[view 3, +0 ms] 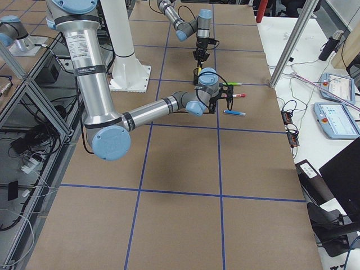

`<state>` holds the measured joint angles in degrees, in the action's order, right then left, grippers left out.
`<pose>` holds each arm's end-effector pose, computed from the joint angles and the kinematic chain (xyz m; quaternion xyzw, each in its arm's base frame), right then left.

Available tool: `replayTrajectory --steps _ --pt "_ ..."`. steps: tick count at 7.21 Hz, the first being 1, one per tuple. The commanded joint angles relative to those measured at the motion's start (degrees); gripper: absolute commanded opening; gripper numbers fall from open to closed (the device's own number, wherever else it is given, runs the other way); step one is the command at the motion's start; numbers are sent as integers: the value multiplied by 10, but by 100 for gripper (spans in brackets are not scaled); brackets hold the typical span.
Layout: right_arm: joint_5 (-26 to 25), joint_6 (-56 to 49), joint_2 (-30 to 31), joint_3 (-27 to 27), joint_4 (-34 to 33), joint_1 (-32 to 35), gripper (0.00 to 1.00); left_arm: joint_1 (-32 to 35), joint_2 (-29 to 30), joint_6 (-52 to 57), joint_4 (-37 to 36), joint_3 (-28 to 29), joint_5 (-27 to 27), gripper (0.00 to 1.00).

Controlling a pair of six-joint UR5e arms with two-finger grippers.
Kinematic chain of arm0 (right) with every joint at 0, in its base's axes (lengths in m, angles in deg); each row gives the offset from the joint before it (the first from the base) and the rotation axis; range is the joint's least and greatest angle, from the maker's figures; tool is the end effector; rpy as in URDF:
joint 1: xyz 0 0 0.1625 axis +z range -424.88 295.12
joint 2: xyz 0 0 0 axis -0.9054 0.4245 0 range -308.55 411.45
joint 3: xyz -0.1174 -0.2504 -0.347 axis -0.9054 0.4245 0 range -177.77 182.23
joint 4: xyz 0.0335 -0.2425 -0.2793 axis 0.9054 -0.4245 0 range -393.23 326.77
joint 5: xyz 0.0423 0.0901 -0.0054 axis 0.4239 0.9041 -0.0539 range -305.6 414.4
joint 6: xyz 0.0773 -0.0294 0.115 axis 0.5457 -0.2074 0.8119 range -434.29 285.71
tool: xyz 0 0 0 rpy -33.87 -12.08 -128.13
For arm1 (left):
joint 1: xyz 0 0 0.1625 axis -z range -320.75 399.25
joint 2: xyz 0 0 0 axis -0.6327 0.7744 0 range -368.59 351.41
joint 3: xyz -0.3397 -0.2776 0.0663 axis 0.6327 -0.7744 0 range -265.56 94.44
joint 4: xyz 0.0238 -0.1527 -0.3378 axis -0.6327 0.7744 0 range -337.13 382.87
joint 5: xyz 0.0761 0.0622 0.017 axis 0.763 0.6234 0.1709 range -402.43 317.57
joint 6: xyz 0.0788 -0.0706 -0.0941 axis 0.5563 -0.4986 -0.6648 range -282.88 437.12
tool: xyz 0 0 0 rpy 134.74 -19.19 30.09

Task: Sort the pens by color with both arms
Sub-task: 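Lift the yellow highlighter out of the cup with the left gripper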

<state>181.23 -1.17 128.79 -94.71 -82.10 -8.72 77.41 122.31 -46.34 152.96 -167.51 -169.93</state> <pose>-0.2780 -0.5016 0.4477 0.0664 -0.5477 0.1248 0.8247 0.5358 -0.4809 0.2473 -0.2352 0.5730 -0.2906 0.7293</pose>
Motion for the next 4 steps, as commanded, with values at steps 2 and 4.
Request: replayTrajectory --steps 2,4 --pt "0 0 0 0 0 0 99 31 -19 2 -13 -81 -3 0" --pt "-1 -1 -1 0 0 0 99 73 -39 32 -45 -132 -5 0"
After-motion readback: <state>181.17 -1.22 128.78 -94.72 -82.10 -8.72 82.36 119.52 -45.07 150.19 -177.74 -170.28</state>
